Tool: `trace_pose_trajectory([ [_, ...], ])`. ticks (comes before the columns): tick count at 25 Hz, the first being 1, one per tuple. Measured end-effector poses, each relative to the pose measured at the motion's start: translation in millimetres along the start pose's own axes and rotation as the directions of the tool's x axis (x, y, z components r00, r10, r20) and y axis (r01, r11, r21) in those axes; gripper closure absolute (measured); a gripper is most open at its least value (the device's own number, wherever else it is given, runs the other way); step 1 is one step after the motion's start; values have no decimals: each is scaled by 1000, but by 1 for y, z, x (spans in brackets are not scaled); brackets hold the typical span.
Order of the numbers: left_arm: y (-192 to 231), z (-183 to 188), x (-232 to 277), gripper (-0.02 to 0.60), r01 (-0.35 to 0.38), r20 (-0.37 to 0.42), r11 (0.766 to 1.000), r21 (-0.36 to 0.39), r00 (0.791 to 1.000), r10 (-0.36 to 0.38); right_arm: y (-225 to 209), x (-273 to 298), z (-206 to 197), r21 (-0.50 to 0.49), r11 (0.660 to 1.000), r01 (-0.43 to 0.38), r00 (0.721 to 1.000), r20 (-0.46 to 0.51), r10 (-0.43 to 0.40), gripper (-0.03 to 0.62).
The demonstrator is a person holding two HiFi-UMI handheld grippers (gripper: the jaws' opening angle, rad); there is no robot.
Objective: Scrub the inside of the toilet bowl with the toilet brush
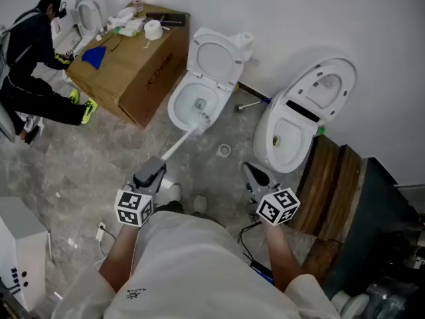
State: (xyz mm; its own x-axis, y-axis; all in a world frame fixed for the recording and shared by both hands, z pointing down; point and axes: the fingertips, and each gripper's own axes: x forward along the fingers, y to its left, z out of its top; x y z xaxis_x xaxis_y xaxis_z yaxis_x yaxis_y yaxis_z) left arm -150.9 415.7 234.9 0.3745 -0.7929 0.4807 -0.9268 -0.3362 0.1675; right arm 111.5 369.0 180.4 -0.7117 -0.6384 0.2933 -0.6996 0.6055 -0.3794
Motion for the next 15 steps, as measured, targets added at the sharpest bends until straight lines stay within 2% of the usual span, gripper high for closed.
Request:
trace_pose_trajectory([
  [4, 10, 10, -3, 434, 2, 26, 1000, 12, 1000, -3, 8, 5, 7, -28, 1000, -7, 1000, 0, 7, 594],
  [11, 32, 11, -3, 434, 13, 17, 1000, 19, 1000, -13, 25, 18, 11, -17, 999, -35, 999, 16, 36, 592],
  [15, 43, 13, -2, 434, 32, 18, 999, 20, 999, -32, 31, 29, 9, -17, 1000, -15, 1000, 6, 16, 592],
])
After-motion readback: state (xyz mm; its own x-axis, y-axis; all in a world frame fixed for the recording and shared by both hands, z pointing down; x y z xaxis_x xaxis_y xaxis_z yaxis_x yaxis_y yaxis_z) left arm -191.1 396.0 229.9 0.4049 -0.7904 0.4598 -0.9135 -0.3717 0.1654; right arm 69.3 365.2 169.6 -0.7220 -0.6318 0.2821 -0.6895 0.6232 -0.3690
